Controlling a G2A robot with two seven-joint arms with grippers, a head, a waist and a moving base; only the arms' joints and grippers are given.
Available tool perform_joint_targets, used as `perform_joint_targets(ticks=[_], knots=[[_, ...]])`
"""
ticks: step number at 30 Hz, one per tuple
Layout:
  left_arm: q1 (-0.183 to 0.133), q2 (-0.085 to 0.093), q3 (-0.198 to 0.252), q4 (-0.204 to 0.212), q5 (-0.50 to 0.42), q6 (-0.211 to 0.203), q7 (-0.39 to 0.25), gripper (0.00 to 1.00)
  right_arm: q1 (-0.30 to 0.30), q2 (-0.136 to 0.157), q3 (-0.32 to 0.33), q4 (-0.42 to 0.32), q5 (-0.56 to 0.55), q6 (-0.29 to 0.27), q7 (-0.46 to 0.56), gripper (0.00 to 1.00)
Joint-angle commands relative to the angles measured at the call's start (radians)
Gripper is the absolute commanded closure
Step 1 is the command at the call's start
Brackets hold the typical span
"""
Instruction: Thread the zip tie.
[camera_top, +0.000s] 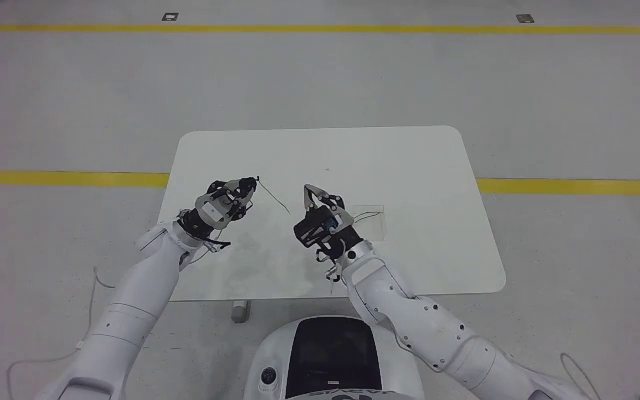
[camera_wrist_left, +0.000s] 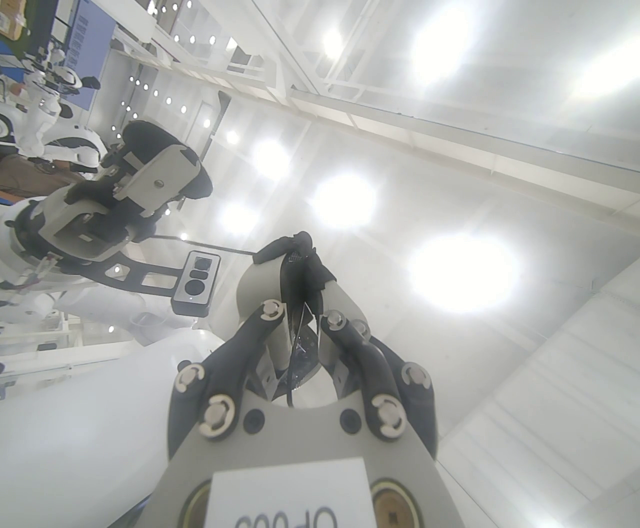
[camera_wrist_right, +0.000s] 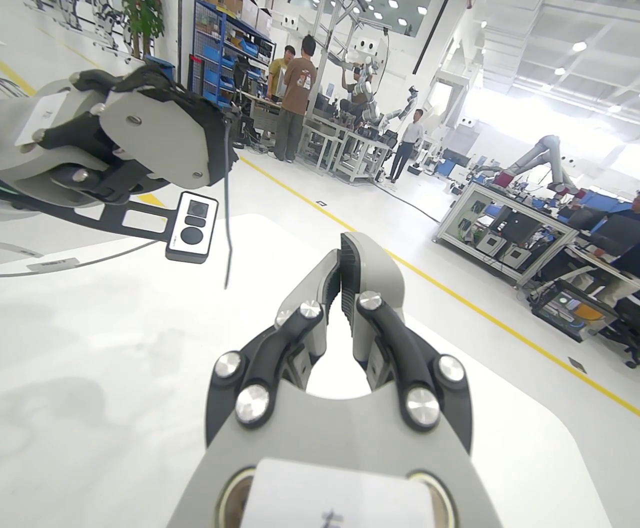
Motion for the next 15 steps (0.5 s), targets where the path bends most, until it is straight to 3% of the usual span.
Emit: perform_joint_targets(ticks=[1,4,5,6,15], knots=[[0.0,0.0,0.0,0.0,0.0,0.0,0.0,1.0,-0.003,0.003,0.006,-0.003,0.0,0.0,0.007,1.0],[0.0,0.0,0.0,0.0,0.0,0.0,0.0,1.0,-0.019,0.007,0.023,-0.019,0.0,0.0,0.019,1.0],[0.0,0.0,0.0,0.0,0.0,0.0,0.0,1.0,-0.023,0.008,0.026,-0.024,0.0,0.0,0.021,0.6],[0.0,0.0,0.0,0.0,0.0,0.0,0.0,1.0,-0.023,0.008,0.026,-0.024,0.0,0.0,0.021,0.0],[0.0,0.0,0.0,0.0,0.0,0.0,0.0,1.0,-0.023,0.008,0.026,-0.024,0.0,0.0,0.021,0.0]])
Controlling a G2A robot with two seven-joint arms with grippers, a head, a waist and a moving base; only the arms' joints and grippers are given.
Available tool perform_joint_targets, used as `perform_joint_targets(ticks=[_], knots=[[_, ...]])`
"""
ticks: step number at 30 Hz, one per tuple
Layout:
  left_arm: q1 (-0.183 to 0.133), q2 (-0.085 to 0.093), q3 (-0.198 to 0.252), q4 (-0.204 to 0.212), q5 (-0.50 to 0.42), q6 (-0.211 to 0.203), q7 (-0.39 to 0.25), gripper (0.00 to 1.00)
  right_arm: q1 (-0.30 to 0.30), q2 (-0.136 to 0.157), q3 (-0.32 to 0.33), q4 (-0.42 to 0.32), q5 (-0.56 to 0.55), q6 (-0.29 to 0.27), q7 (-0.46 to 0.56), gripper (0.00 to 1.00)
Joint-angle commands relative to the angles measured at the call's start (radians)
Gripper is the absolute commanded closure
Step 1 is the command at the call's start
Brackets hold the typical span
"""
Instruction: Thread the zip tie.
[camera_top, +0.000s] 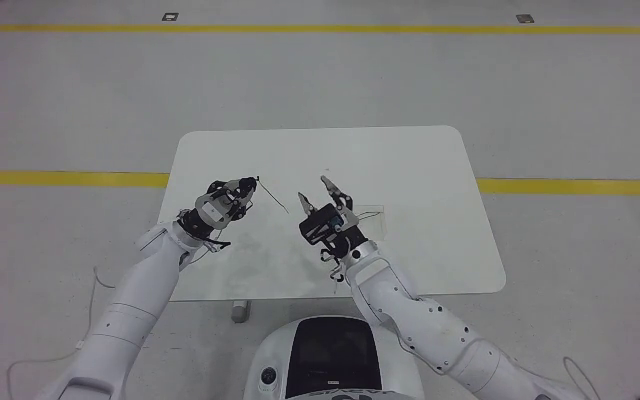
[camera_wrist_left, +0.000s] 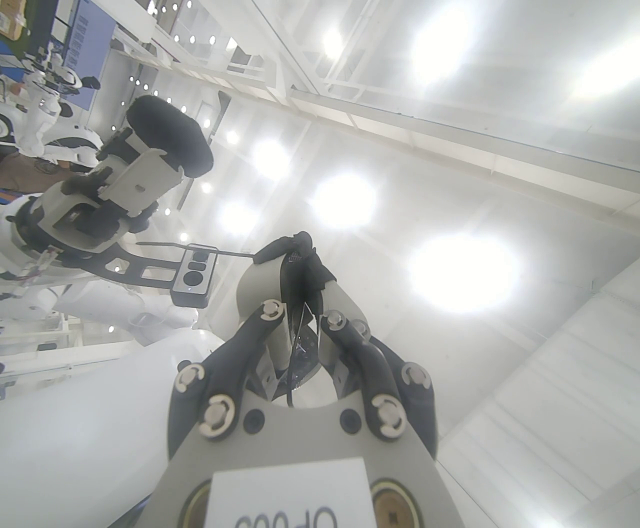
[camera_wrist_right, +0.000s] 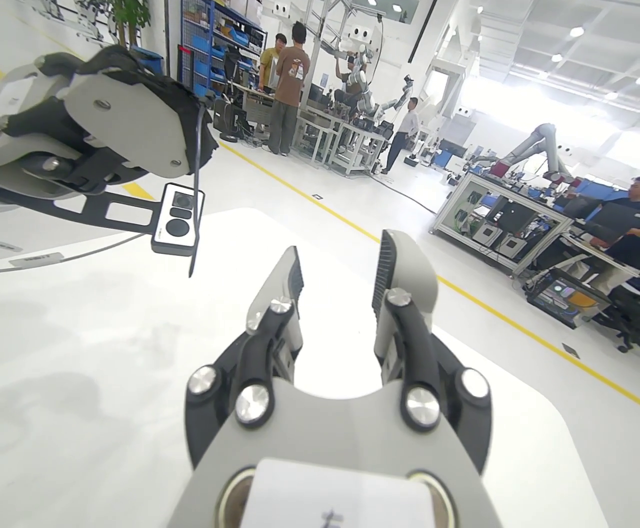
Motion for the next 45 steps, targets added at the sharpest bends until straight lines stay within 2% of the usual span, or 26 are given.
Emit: perform_joint_targets(ticks=[1,4,6,10,12,16,20,31,33,35,38,42,44,45], knots=[[0.0,0.0,0.0,0.0,0.0,0.0,0.0,1.0,0.0,0.0,0.0,0.0,0.0,0.0,0.0,0.0],[0.004,0.001,-0.002,-0.023,0.027,-0.025,0.021,1.0,-0.014,-0.001,0.019,0.0,0.039,-0.011,0.005,0.0],[0.007,0.01,-0.016,-0.04,0.121,-0.08,0.027,1.0,-0.031,0.002,0.056,-0.006,0.092,-0.034,0.004,0.0],[0.022,0.023,-0.037,-0.063,0.241,-0.156,0.009,1.0,-0.06,0.012,0.121,-0.02,0.158,-0.117,0.014,0.0],[0.027,0.027,-0.046,-0.072,0.278,-0.19,0.01,1.0,-0.074,0.018,0.154,-0.027,0.176,-0.157,0.027,0.0],[0.033,0.033,-0.066,-0.077,0.307,-0.232,0.0,1.0,-0.098,0.026,0.203,-0.042,0.203,-0.21,0.051,0.0],[0.033,0.038,-0.082,-0.074,0.328,-0.256,-0.017,1.0,-0.113,0.03,0.237,-0.058,0.235,-0.259,0.073,0.0],[0.032,0.039,-0.082,-0.076,0.343,-0.26,-0.018,1.0,-0.113,0.03,0.237,-0.058,0.235,-0.259,0.073,0.0],[0.037,0.039,-0.087,-0.098,0.361,-0.301,-0.004,1.0,-0.118,0.029,0.244,-0.055,0.241,-0.256,0.068,0.0],[0.044,0.042,-0.098,-0.109,0.381,-0.345,-0.018,1.0,-0.127,0.03,0.26,-0.053,0.255,-0.259,0.061,0.0],[0.047,0.044,-0.105,-0.117,0.403,-0.39,-0.031,1.0,-0.14,0.03,0.281,-0.054,0.276,-0.267,0.056,0.0],[0.052,0.04,-0.106,-0.119,0.356,-0.415,-0.056,1.0,-0.153,0.029,0.309,-0.056,0.315,-0.283,0.047,0.0],[0.054,0.038,-0.104,-0.114,0.316,-0.404,-0.065,1.0,-0.156,0.028,0.317,-0.056,0.328,-0.289,0.044,0.0],[0.054,0.035,-0.104,-0.107,0.274,-0.385,-0.07,1.0,-0.159,0.027,0.322,-0.055,0.346,-0.294,0.041,0.0]])
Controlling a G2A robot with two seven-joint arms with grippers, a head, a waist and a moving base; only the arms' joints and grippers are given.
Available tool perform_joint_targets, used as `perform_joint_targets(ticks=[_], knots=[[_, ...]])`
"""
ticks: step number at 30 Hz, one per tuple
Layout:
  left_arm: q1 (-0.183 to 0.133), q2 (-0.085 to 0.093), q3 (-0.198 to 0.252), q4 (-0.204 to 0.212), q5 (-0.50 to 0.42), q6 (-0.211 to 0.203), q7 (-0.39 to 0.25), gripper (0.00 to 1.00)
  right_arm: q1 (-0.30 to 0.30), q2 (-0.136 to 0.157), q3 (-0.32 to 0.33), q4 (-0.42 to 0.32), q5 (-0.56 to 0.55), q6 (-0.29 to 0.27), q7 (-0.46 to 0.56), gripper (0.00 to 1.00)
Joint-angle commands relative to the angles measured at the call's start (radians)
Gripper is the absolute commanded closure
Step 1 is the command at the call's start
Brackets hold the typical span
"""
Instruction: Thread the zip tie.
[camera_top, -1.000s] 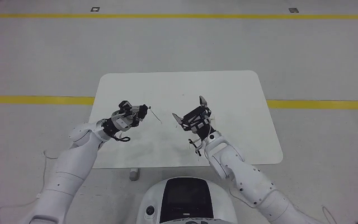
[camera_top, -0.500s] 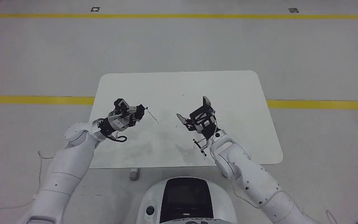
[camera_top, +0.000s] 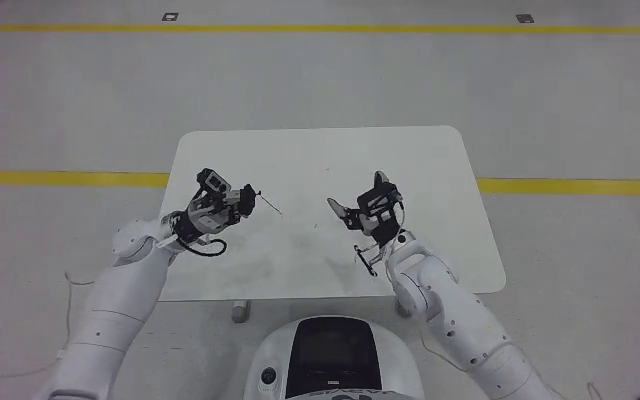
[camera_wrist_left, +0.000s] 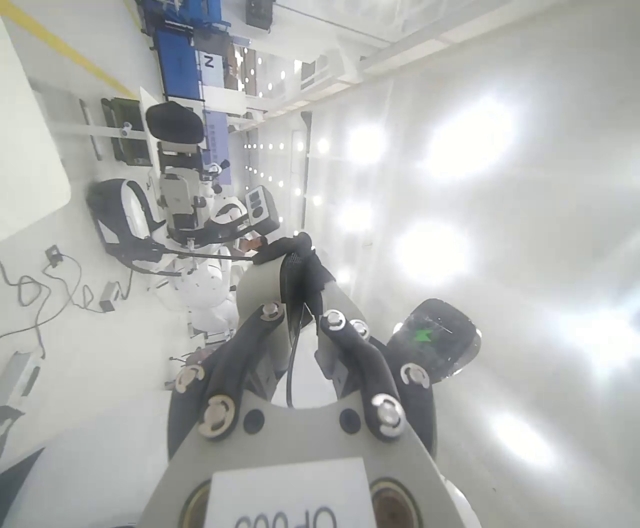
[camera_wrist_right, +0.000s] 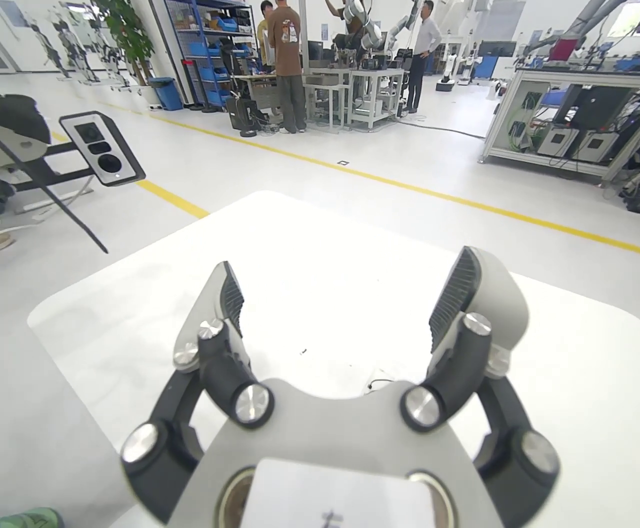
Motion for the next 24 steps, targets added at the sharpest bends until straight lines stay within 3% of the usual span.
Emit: perform_joint_targets(ticks=[1,11,14,24], knots=[[-0.002,-0.004,-0.001,0.014,-0.075,0.032,-0.01,1.0,-0.004,-0.002,0.01,0.001,0.029,-0.008,-0.005,0.0],[-0.028,-0.011,-0.008,0.05,-0.16,0.086,-0.052,1.0,-0.02,-0.008,0.038,-0.001,0.055,-0.012,-0.013,0.0],[-0.032,-0.014,-0.002,0.054,-0.2,0.127,-0.068,1.0,-0.022,-0.01,0.039,0.001,0.061,-0.013,-0.007,0.0],[-0.032,-0.014,-0.002,0.054,-0.2,0.127,-0.068,1.0,-0.022,-0.01,0.039,0.001,0.061,-0.013,-0.007,0.0]])
